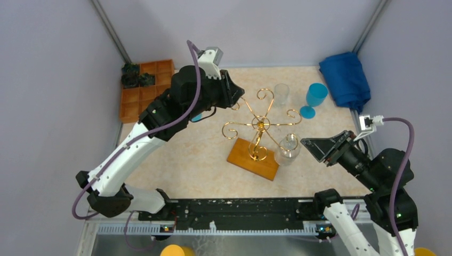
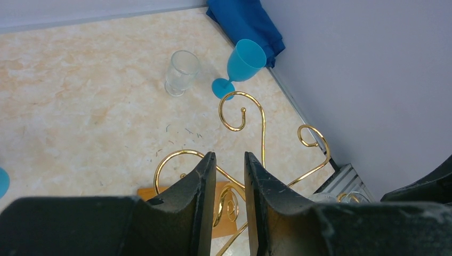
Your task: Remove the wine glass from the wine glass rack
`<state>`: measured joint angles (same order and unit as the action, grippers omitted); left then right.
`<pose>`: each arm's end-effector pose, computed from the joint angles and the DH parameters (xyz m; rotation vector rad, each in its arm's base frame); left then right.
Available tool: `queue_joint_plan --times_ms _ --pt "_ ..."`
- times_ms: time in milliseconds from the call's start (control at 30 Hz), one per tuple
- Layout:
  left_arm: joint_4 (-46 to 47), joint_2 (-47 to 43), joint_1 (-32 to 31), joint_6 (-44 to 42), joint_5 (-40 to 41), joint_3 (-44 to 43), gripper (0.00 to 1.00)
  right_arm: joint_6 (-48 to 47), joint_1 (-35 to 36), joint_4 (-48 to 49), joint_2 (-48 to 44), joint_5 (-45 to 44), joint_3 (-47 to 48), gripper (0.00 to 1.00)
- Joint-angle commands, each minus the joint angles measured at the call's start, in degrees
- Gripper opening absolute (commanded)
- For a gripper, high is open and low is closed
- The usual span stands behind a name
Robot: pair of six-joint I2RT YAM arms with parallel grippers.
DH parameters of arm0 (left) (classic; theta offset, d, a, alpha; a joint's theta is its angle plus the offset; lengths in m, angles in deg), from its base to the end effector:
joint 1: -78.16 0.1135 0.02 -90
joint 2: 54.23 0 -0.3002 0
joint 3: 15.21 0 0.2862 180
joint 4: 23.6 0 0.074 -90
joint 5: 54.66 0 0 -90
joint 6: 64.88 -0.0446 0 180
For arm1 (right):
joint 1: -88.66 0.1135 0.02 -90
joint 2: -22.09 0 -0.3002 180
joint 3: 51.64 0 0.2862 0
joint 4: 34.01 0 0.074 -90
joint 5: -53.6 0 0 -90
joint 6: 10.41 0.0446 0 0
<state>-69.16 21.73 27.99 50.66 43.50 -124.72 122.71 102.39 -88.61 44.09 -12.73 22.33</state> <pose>0.1978 -0.2273 0.5383 0.2904 1.8313 -0.8154 0.0275 0.0252 0.4461 0.1018 1.7247 1.0824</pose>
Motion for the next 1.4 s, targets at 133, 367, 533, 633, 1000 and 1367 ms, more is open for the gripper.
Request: queue_joint_plan --times_ms 133,367,533,633,1000,1367 --pt "0.24 0.02 -0.8 0.39 1.34 1.05 0.32 -0.69 0.0 -3.13 -2.69 -3.21 -3.55 0.36" --pt "0.26 -0.15 -0.89 -0.08 2.07 1.38 0.33 0.74 -0.04 -0.45 -2.63 -1.63 -5.97 0.33" --pt "0.49 -0.19 -0.89 -0.23 2.52 1.52 0.33 1.33 -0.03 0.28 -1.48 -0.23 -4.19 0.31" --pt "0.61 -0.09 -0.89 -0.14 2.34 1.52 0.33 2.52 -0.03 1.47 -1.02 1.61 -4.17 0.29" --pt "1.04 0.01 -0.89 -0.05 2.38 1.43 0.33 4.81 -0.04 4.07 -0.47 4.12 -3.63 0.21" --pt "1.39 0.11 -0.89 -0.05 2.36 1.8 0.34 5.04 -0.04 4.21 -0.03 3.68 -2.41 0.15"
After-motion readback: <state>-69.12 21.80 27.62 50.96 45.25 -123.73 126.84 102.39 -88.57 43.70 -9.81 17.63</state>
